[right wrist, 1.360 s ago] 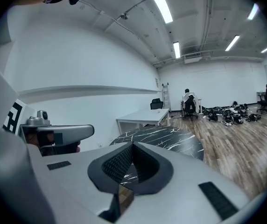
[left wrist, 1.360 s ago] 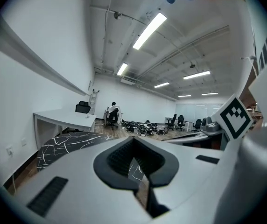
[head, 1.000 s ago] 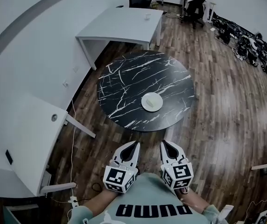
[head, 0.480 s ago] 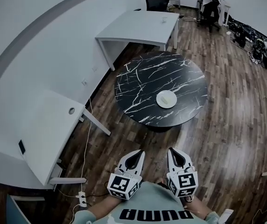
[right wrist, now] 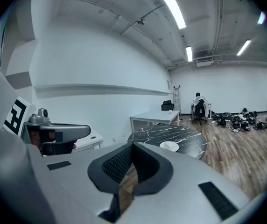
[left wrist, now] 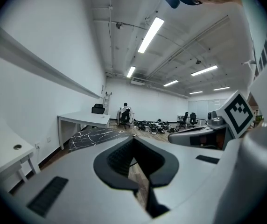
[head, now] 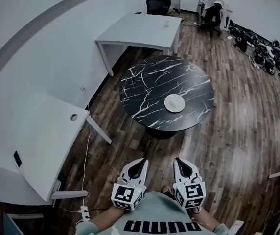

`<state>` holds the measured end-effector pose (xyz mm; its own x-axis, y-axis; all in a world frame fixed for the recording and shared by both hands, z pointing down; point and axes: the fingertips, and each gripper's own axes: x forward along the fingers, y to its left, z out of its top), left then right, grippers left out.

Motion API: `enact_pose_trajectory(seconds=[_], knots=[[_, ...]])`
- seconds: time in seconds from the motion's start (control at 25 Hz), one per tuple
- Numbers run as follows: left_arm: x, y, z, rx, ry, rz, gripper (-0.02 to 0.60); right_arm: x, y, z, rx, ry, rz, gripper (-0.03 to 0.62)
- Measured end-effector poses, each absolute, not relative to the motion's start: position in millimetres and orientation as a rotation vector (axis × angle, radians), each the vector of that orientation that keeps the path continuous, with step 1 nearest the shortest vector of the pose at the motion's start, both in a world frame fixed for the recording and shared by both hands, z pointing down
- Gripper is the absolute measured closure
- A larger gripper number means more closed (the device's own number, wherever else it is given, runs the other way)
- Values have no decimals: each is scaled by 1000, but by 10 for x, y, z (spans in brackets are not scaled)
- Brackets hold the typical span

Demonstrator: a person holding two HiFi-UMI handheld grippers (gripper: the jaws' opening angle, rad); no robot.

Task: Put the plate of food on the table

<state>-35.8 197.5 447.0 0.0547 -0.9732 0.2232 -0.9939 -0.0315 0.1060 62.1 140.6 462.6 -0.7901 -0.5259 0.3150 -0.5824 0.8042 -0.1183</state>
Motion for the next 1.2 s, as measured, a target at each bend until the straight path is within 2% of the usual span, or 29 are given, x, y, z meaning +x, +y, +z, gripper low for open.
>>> enact_pose_trajectory(seconds=[0.68, 1.2], knots=[[-714, 2416, 4666, 2232, -1850, 49, 575, 398, 2054, 4750, 1053, -2601, 327, 586], [-873, 2545, 4690, 2250, -1886, 106, 575, 187, 2177, 4866, 1056, -2622, 339, 586]])
